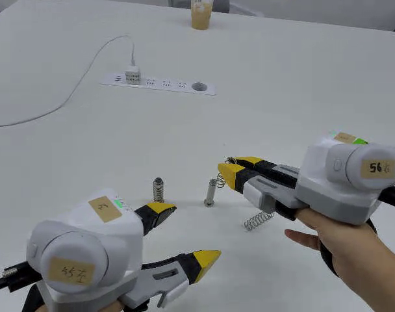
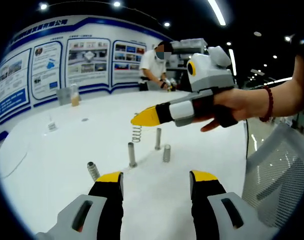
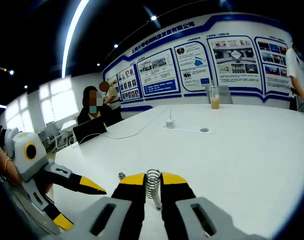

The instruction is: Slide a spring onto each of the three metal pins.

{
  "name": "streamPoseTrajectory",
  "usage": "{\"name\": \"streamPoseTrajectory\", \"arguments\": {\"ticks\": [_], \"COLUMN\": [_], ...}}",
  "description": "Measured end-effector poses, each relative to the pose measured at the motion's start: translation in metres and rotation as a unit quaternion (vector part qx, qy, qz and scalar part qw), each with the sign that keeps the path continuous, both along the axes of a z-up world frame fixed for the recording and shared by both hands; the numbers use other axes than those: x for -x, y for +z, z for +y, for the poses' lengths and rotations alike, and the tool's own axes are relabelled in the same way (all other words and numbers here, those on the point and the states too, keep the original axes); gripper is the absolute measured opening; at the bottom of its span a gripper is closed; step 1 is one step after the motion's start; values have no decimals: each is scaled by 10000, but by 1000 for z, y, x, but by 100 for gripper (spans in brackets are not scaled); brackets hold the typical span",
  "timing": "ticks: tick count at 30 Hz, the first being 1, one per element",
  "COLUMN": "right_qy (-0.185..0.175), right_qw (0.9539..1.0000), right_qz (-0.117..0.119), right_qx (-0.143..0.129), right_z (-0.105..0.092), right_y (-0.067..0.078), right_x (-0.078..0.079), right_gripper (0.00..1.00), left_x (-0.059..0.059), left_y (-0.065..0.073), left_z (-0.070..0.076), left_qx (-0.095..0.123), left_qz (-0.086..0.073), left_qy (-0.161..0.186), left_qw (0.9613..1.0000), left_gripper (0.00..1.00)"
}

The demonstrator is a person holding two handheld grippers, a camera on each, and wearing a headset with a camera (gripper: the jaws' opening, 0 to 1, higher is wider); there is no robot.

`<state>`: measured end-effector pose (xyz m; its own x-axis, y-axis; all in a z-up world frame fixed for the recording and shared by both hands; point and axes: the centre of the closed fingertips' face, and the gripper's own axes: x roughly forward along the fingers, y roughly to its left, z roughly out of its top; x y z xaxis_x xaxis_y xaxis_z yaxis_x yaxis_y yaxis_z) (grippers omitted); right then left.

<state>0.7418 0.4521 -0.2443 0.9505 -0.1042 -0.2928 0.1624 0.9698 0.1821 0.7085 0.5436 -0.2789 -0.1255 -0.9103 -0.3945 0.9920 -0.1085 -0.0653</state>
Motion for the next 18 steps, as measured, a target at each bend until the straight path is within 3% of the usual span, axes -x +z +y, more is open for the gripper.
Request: {"name": "streamPoseTrajectory", "arguments": {"ticks": [7,13,18], "right_qy": [56,163,196], "right_qw": [9999,9987,9981], "right_qz": [-39,80,170], "right_qx": [153,474,559], "right_z": [1,2,3], "right_y": [-1,-6,-12], "right_x": [-8,-11,-12], "right_gripper": [12,12,12], "left_x": [0,-2,-3], "left_y": [0,1,2], "left_z": [-1,-2,-2], "left_qx": [10,29,38], "left_qz": [48,69,91], "left_qy": [-4,48,83], "left_qw": [10000,10000,9999], "left_gripper": [57,59,60]}}
